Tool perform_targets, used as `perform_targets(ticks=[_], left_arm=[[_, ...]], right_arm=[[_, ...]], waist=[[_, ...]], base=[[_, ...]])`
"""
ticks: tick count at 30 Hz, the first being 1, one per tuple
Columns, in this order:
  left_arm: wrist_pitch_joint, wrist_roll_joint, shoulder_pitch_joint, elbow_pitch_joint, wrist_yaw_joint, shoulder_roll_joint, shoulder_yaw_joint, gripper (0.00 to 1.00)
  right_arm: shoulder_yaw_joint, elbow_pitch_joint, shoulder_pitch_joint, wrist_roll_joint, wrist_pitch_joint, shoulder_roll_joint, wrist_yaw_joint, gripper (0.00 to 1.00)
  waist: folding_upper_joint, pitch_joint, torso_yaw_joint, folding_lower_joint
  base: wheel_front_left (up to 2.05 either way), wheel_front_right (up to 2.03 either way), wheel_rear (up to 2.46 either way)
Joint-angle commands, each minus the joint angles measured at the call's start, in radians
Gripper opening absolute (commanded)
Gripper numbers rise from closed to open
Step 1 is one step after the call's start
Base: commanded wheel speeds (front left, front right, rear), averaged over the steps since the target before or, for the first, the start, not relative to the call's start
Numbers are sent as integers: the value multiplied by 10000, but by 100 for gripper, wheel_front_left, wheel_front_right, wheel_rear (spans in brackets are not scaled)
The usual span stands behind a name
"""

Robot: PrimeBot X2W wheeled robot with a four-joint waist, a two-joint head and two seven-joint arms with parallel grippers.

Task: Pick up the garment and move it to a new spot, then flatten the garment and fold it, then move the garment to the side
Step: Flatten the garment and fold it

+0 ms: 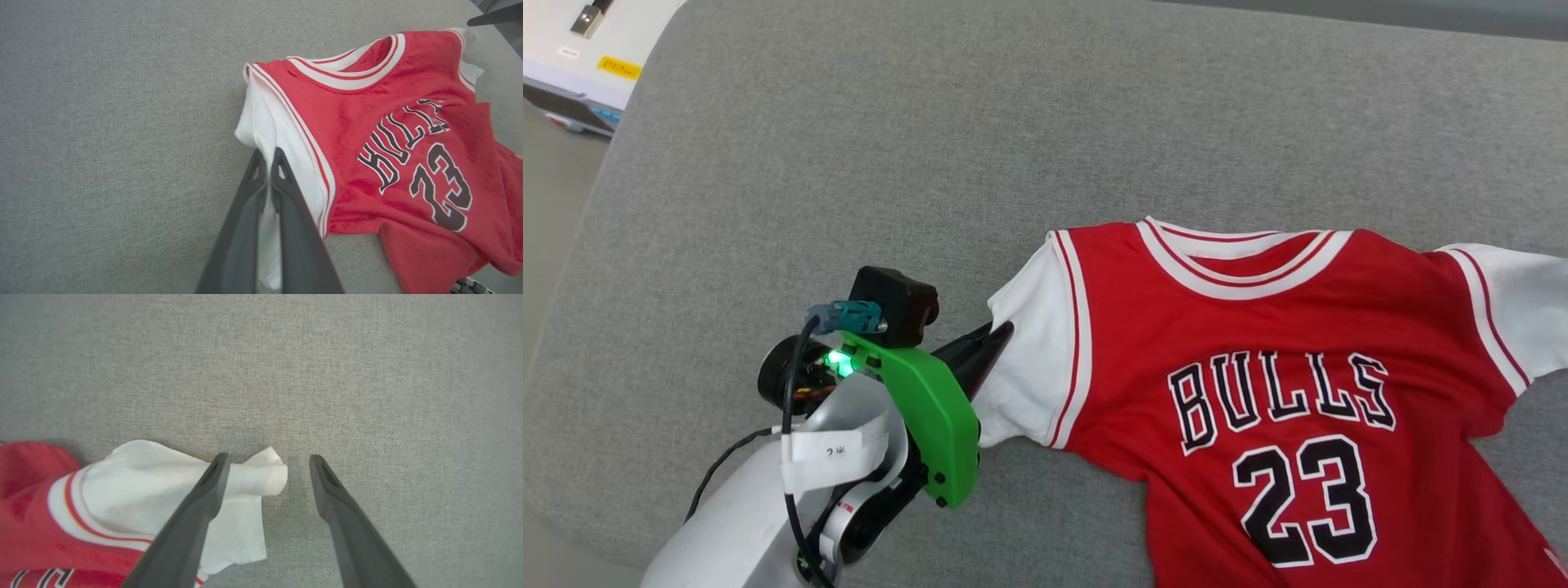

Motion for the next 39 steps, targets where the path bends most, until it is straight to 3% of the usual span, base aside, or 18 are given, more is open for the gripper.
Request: perform_targets(ticks=[1,6,16,17,18,19,25,39], left_arm=[[-93,169,-257,-73,-53,-70,-12,0],[-157,245,-472,-111,-113,-253,-148,0],[-246,289,-627,41,-110,-249,-131,0],[-254,284,-624,65,-103,-238,-118,0],[-263,281,-618,102,-95,-221,-105,0],[-266,279,-613,129,-90,-210,-99,0],[-334,235,-587,328,-88,-207,-90,0],[-957,126,-367,688,-121,-56,214,0]], right_arm=[[57,318,-147,-119,-110,7,-7,100],[321,1170,-86,-7,-15,79,-7,100],[1032,1287,631,756,639,-17,-7,100],[1060,1263,718,820,769,-9,-7,75],[1088,1222,818,896,923,1,-7,27],[1098,1176,877,949,1012,1,-7,0],[944,861,1066,1049,625,8,-7,0],[773,239,1395,1690,-1673,-147,-7,0]], waist=[[0,452,445,-1],[0,617,576,-1],[0,639,477,-1],[0,614,459,-1],[0,575,436,-1],[0,548,422,-1],[0,269,319,-1],[0,-1242,-160,-1]], base=[[0,0,0],[0,0,0],[0,0,0],[0,0,0],[0,0,0],[0,0,0],[0,0,0],[0,0,0]])
